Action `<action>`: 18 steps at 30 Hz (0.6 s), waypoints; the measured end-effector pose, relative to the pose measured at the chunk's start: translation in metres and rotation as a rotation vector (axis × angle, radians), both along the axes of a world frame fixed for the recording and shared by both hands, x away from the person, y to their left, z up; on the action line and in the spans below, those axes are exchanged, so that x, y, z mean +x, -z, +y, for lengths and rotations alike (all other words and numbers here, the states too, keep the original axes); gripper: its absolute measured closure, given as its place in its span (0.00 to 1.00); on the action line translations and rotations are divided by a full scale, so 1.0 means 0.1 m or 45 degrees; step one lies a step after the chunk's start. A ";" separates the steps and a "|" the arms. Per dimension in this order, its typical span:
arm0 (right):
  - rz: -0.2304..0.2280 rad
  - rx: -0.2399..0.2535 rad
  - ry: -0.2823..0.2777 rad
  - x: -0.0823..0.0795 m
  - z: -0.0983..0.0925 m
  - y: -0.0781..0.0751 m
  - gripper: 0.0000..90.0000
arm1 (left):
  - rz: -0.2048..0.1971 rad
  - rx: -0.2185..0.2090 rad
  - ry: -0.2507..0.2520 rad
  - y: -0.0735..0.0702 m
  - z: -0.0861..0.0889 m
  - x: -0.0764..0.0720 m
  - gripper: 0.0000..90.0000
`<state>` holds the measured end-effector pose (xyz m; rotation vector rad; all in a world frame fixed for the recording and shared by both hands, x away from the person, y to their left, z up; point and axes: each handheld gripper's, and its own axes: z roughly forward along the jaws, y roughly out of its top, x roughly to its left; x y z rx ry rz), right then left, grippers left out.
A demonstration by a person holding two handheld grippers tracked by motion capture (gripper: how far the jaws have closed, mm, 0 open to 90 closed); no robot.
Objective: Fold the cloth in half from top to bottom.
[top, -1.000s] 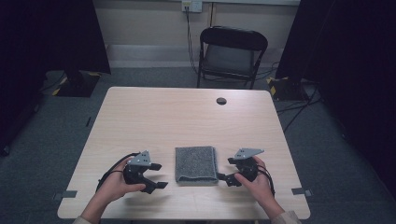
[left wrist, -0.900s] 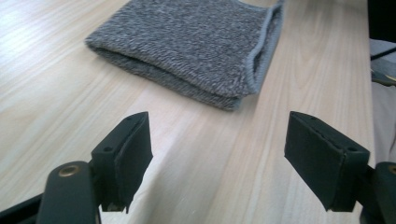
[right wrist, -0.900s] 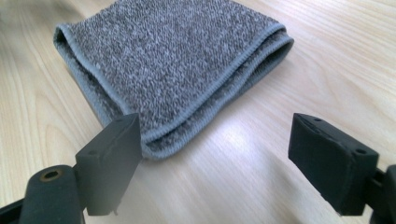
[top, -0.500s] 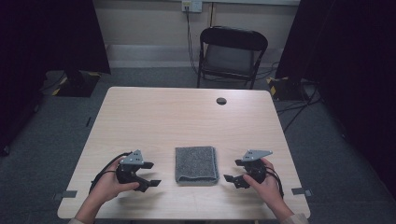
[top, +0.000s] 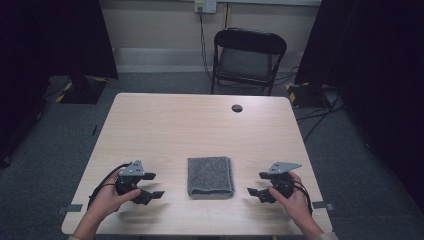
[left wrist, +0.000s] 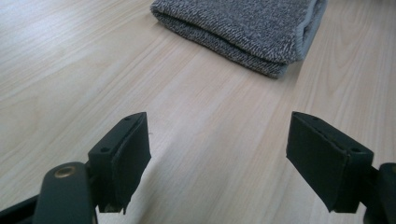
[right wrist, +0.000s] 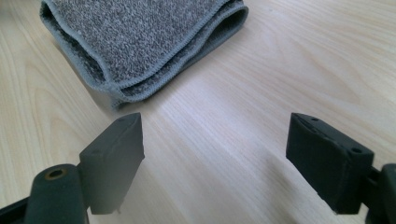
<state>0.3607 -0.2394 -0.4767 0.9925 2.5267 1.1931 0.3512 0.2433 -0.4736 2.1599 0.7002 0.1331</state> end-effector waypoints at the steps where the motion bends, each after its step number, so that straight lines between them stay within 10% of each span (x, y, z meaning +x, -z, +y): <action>1: -0.001 0.001 -0.001 0.00 -0.01 0.00 0.21 | -0.002 0.000 -0.001 0.00 0.01 0.00 0.24; 18: -0.018 -0.026 0.016 -0.07 -0.22 0.01 0.23 | -0.020 0.036 -0.044 0.02 0.20 0.01 0.24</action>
